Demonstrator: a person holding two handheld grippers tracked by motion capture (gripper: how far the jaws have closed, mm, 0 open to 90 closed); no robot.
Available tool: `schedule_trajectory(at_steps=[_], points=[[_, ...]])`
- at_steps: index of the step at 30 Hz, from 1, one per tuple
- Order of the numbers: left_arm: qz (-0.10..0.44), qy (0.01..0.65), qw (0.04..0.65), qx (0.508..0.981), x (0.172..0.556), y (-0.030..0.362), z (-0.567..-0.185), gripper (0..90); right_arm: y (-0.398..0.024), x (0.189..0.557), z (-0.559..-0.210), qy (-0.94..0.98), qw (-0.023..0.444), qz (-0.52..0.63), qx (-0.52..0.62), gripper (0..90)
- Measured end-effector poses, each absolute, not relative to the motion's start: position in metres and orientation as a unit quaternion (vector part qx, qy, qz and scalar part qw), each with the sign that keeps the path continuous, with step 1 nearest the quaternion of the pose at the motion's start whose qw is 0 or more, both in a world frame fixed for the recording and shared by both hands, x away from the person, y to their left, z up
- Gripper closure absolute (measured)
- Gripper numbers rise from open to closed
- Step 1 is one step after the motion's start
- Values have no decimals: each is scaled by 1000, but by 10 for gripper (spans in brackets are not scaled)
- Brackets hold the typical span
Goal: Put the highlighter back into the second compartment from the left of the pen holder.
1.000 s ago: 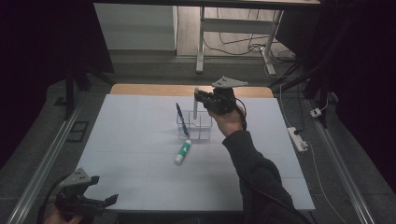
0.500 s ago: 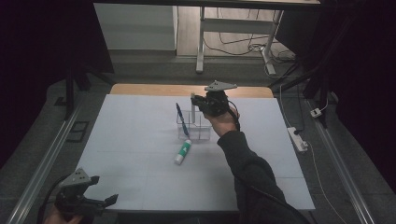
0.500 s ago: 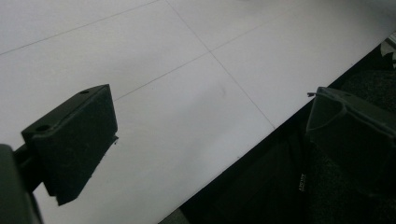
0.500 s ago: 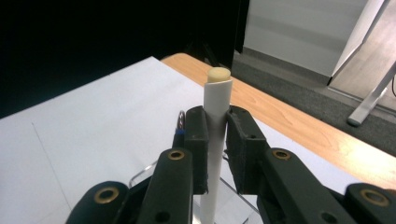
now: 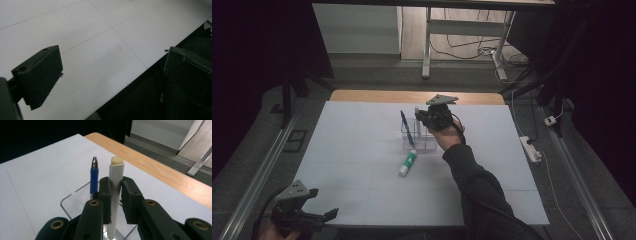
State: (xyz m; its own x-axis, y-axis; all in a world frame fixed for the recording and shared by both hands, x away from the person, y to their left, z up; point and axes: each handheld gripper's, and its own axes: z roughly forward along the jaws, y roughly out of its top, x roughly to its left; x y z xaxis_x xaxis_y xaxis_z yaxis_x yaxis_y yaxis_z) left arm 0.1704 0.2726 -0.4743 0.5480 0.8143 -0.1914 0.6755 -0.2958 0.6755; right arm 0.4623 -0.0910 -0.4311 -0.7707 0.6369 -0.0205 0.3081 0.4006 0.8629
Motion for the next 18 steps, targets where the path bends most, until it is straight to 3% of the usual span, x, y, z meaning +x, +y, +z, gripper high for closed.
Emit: schedule_trajectory(at_steps=[9,18], points=[[95,465,366,800,170,273,-474,23,-88,462,-443,827,170,450,291,771],[95,465,366,800,170,272,-474,23,-93,459,-435,829,165,444,297,537]])
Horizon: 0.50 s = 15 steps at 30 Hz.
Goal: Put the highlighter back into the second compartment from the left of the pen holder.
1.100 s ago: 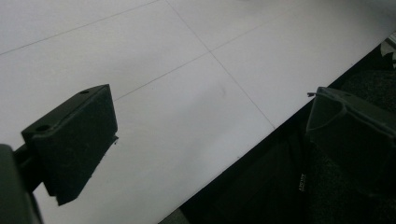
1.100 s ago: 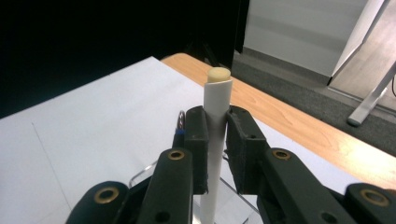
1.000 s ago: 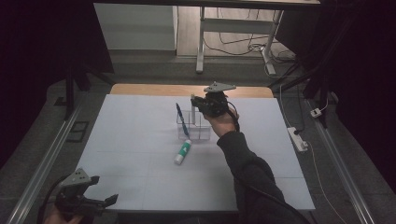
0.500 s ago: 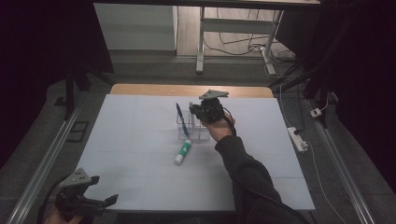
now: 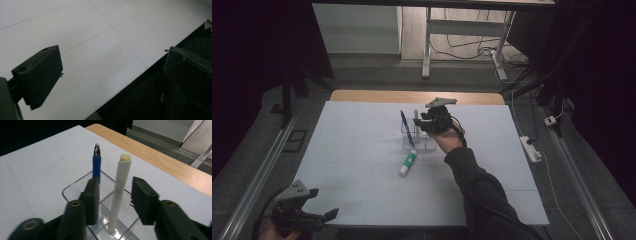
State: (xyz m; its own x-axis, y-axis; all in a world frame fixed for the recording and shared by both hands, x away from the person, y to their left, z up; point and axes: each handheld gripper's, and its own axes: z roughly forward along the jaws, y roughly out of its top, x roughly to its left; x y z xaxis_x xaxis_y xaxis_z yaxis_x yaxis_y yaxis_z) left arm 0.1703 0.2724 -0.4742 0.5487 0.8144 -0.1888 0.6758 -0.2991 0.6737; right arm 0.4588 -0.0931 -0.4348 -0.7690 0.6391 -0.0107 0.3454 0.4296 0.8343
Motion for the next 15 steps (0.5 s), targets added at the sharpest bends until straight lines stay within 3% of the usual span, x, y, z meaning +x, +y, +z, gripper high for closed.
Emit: schedule_trajectory(at_steps=[6,15], points=[[95,466,365,801,171,272,-474,23,-100,454,-428,833,143,436,311,346],[96,467,367,799,170,272,-474,23,-113,438,-422,840,119,433,304,169]])
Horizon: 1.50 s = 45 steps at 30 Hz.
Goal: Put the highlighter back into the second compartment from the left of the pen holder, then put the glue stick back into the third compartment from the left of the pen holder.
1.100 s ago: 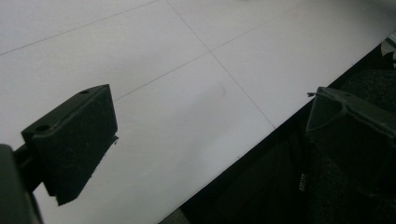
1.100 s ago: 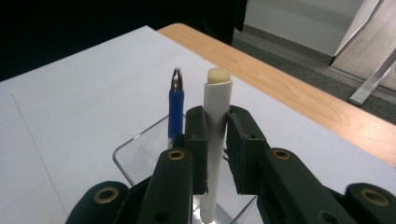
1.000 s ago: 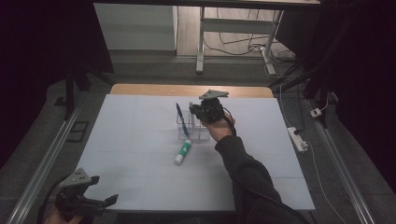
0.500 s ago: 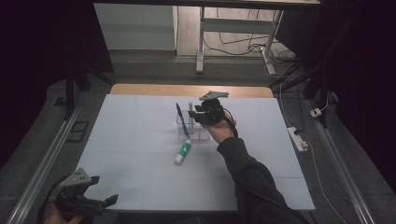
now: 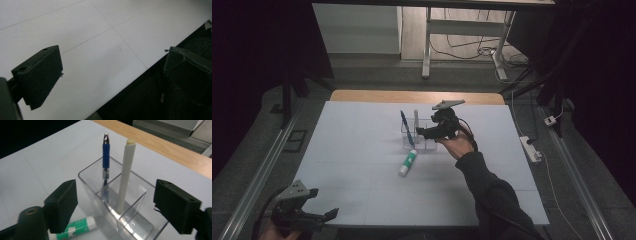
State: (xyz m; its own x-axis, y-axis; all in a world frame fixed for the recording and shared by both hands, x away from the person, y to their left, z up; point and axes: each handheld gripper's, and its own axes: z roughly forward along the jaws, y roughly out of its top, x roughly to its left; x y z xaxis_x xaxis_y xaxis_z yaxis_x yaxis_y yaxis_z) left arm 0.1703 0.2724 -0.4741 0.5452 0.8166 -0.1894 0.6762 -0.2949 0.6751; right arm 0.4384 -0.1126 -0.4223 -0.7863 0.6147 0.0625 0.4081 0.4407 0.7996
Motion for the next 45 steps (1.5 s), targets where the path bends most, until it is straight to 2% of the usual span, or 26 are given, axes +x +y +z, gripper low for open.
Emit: schedule_trajectory(at_steps=[16,24,32,45], points=[[97,469,369,797,170,273,-474,17,-127,398,-423,870,86,407,266,0],[95,467,368,798,170,272,-474,17,-132,383,-428,880,90,391,255,0],[93,466,370,798,170,273,-474,17,-131,375,-431,886,74,387,245,0],[93,466,366,800,171,272,-474,17,-89,362,-450,913,72,345,205,0]])
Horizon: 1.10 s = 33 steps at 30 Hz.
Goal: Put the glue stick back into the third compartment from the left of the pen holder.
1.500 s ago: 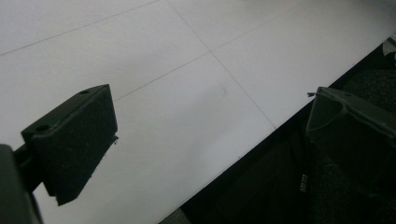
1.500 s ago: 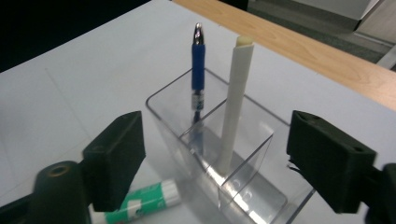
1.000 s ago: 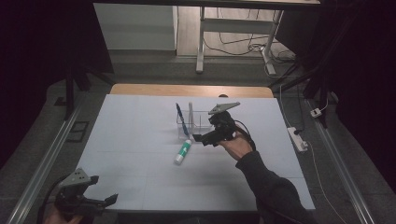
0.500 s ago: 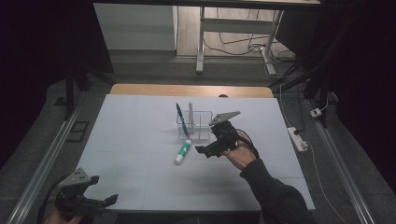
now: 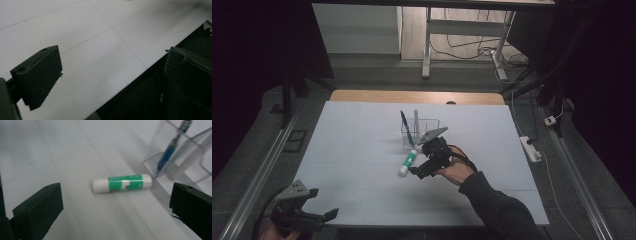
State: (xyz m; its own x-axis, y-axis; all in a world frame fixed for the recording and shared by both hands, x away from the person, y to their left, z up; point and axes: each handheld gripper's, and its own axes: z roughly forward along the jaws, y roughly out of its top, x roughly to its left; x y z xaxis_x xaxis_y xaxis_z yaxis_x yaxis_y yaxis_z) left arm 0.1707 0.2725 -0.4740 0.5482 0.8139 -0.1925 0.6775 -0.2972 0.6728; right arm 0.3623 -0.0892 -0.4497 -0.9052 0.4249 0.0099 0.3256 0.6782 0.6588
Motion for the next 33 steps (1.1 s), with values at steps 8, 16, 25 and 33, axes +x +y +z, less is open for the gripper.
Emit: schedule_trajectory(at_steps=[8,16,25,33], points=[[92,466,366,800,171,273,-474,18,-62,369,-471,925,55,319,197,0],[93,466,365,800,171,272,-474,19,-52,383,-483,927,72,311,196,142],[93,466,365,800,171,272,-474,20,-49,405,-488,928,65,308,199,653],[94,465,366,801,171,272,-474,21,-42,418,-499,934,80,289,195,896]])
